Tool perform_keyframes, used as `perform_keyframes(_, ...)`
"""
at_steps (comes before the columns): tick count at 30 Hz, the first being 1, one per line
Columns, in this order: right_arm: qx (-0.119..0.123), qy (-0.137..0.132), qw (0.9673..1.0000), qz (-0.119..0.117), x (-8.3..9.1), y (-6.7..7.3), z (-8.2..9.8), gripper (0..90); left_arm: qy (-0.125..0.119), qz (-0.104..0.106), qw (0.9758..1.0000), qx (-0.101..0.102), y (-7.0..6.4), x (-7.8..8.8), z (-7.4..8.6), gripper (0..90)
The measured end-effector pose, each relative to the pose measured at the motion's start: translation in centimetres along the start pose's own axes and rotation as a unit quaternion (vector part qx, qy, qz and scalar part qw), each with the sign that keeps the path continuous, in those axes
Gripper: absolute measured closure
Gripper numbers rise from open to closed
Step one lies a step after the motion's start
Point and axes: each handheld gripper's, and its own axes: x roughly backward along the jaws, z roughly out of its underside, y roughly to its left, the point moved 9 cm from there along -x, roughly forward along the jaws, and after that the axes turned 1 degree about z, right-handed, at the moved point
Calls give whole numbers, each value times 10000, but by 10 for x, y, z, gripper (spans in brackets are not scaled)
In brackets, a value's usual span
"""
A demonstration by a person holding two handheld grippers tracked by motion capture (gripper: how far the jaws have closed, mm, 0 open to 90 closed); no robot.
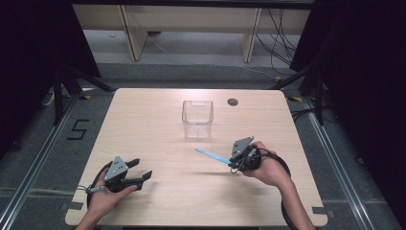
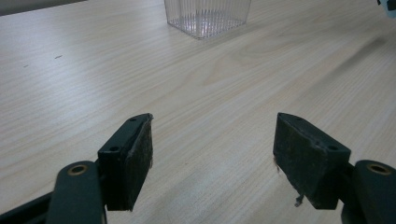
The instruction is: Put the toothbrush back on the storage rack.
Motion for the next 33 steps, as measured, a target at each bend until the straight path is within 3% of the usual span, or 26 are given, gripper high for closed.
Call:
perform_keyframes(6, -91, -188, 9998, 60, -1, 0, 0, 792, -141, 26, 9998, 105, 1, 1, -5, 285)
perform_keyframes(10, -216, -242, 9994, 117, 0, 1, -1, 792, -160, 14, 9998, 66, 0, 3, -10, 285)
perform_keyframes(13, -130, -404, 9990, 143, -1, 0, -4, 792, -270, 116, 9995, 99, -4, 2, -14, 283)
perform_keyframes(16, -216, -519, 9983, 157, 0, 2, -7, 792, -299, 210, 9993, 114, -7, 0, -19, 281)
perform_keyframes(17, -124, -578, 9982, 137, -1, 2, -9, 792, -300, 217, 9992, 121, -9, -1, -21, 279)
perform_keyframes(25, -216, -859, 9958, 211, -4, 7, -16, 792, -429, 495, 9977, 173, -20, -6, -41, 275)
perform_keyframes(33, -324, -1122, 9928, 263, -6, 9, -19, 792, -541, 702, 9960, 64, -32, -15, -65, 273)
